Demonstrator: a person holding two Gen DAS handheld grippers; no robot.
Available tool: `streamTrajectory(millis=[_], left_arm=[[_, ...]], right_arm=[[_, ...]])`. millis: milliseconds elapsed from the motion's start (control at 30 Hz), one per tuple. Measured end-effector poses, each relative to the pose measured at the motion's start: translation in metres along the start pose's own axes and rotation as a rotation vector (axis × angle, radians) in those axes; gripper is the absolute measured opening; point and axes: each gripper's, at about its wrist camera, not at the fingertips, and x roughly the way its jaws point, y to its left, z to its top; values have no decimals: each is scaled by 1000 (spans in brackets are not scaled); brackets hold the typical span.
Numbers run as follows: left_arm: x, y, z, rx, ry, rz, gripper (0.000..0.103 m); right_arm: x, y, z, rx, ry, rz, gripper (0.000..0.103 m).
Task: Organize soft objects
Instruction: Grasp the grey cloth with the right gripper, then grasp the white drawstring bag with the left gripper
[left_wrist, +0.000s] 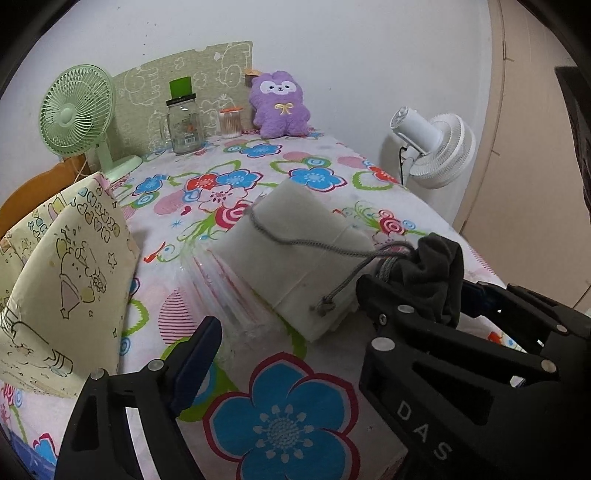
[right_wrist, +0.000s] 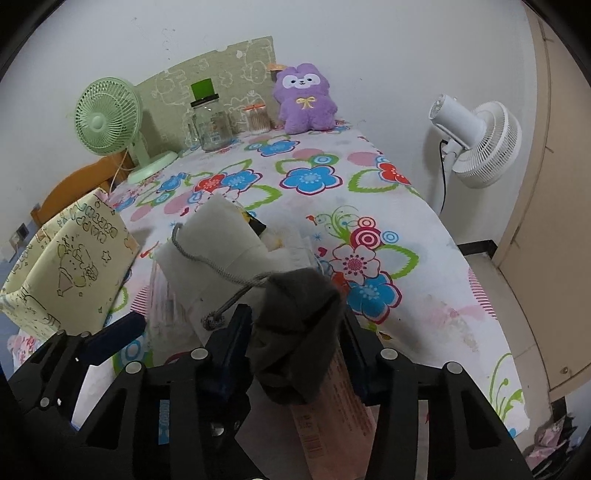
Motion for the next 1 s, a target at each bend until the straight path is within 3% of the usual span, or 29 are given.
streamTrajectory(millis=[67,700,1000], left_arm=[[-1,-1,2,-2,-7,4,88],[12,-5,37,-19,-29,6,90],[31,-5,43,1,-7,14,95]], right_arm=[[-4,-1,2,4,-13,-1,42],[-17,-19,31,22,-106,-67,40],[0,-26,36,60,-76,-66,40]])
